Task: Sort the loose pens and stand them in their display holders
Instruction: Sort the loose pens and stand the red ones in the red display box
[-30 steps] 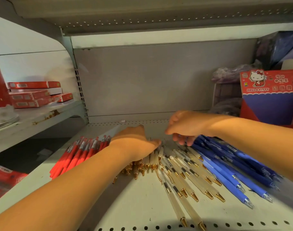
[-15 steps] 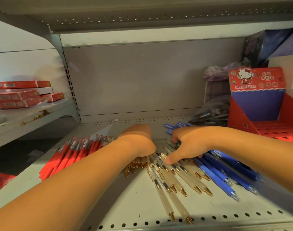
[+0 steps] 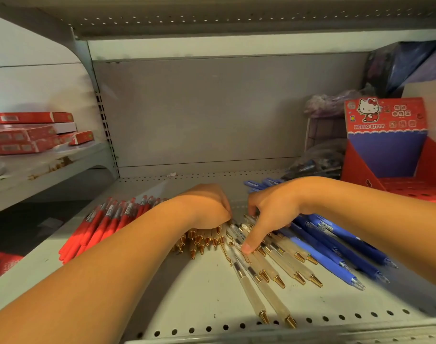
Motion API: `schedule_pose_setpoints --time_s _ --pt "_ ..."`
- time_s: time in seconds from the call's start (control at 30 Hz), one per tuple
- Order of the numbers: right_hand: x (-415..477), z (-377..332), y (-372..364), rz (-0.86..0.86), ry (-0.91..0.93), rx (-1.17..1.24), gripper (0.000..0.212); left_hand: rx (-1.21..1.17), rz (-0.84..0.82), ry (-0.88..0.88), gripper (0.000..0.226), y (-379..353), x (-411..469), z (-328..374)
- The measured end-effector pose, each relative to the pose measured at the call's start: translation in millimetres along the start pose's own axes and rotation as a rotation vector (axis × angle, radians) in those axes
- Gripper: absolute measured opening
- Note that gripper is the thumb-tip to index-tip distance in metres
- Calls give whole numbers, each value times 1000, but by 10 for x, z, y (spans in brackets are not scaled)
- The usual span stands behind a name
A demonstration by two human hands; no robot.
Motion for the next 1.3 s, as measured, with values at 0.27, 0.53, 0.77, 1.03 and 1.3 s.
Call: schedule_pose_setpoints --time_s 0.27,0.53,0.77,1.03,1.3 --pt "94 -110 -40 -63 -24 -24 42 -20 -9 -8 12 -5 -16 -43" --pt "8 -40 -105 -113 -129 31 86 -23 22 -8 8 44 -71 -74" --pt "-100 -83 -173 -159 -190 69 77 29 24 -13 10 10 -53 -66" --pt "-24 -181 -180 36 -176 -58 48 27 25 2 19 23 -55 -94" --pt "153 -8 30 224 -242 71 52 18 20 15 22 48 -100 -89"
Point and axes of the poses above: each hand's wrist, its own x-axis towards the middle knuckle, its own y-axis out of the back of the hand, z = x × y, the point moved 9 cm from there along x, towards the middle knuckle, and after that the axes turned 3 degrees about -x, right-handed, at the moved point
